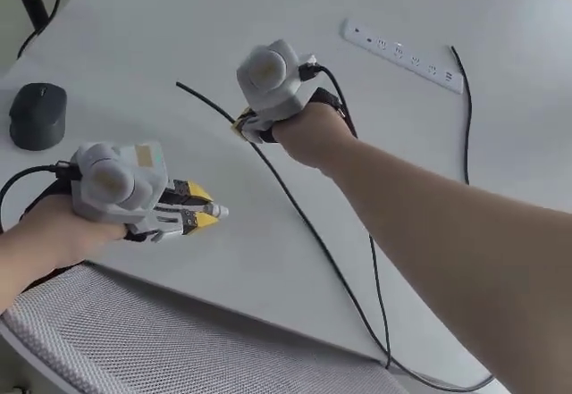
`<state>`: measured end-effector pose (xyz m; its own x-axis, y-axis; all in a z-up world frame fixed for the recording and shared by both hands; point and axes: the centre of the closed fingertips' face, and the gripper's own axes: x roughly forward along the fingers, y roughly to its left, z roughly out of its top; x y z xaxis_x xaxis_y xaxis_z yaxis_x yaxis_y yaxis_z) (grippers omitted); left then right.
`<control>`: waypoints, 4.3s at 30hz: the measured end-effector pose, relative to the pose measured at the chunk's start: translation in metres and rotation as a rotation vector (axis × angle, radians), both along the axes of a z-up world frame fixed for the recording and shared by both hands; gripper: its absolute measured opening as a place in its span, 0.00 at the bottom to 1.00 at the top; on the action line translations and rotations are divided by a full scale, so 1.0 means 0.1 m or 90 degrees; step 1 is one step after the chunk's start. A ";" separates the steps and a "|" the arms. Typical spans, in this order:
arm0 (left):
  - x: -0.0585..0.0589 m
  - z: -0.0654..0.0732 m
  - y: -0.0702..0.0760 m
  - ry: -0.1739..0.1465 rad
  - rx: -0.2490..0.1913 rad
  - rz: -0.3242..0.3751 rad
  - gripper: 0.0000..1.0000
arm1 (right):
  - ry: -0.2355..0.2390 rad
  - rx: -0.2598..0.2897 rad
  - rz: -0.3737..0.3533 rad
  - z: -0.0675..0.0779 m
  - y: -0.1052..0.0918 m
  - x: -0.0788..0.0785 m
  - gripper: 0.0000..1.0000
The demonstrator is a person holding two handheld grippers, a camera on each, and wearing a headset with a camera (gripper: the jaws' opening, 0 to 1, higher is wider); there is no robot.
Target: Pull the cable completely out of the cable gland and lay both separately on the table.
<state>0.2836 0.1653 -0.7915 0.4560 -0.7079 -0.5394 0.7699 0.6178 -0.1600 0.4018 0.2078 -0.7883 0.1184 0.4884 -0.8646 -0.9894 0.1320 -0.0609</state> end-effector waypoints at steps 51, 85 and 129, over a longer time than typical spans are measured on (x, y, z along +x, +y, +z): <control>0.02 -0.23 0.17 0.013 0.067 0.039 0.16 | 0.003 -0.045 0.055 -0.35 0.09 -0.15 0.00; 0.07 -0.26 0.20 0.003 0.104 0.041 0.26 | -0.049 -0.032 0.030 -0.26 0.11 -0.02 0.17; -0.18 0.33 0.30 0.011 0.034 0.068 0.56 | -0.119 0.116 -0.064 1.35 -1.32 -0.31 0.48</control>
<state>0.2656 0.1955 -0.7584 0.5178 -0.6255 -0.5837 0.6960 0.7047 -0.1378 0.3712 0.0758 -0.6535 0.3238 0.6117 -0.7218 -0.9444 0.2545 -0.2080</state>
